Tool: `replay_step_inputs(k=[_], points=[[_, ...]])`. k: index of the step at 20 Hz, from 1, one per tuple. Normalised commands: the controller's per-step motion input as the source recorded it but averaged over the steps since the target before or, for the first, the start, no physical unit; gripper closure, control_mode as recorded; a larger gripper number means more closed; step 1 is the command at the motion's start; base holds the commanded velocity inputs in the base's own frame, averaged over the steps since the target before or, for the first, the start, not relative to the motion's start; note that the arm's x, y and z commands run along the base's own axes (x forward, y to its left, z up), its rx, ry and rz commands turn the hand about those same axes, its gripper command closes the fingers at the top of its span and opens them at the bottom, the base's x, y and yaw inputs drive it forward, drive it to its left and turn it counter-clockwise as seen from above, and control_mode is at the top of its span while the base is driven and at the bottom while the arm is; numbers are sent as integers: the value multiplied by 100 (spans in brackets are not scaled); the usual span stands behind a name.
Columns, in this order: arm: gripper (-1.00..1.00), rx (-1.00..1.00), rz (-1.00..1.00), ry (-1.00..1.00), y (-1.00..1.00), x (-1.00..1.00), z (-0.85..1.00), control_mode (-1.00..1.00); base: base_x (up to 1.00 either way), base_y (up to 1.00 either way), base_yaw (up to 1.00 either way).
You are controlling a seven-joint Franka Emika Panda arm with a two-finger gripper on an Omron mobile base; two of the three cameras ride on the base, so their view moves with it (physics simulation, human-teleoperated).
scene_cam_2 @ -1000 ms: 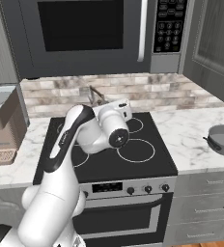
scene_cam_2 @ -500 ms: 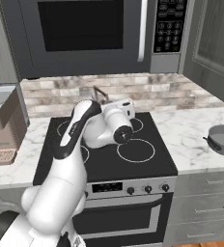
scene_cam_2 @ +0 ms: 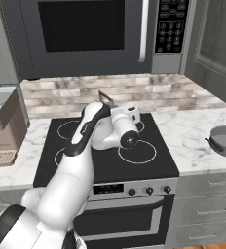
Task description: Pick the kettle from the cabinet and place it on a stove burner. Then pick the pot from the counter and place it on another stove burner. Finally, turn both burners on.
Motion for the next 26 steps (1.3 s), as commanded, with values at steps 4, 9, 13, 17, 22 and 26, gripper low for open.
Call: replay_step_inputs(k=[4, 9, 13, 17, 22, 26], points=[[100, 0, 0, 0, -1, 13, -5, -100, 0, 0, 0], [100, 0, 0, 0, 0, 17, -10, -100, 0, 0, 0], [100, 0, 0, 0, 0, 21, -14, -100, 0, 0, 0], [100, 0, 0, 0, 0, 19, -12, -100, 0, 0, 0], [100, 0, 0, 0, 0, 20, -13, -100, 0, 0, 0], [100, 0, 0, 0, 0, 23, -7, -100, 0, 0, 0]])
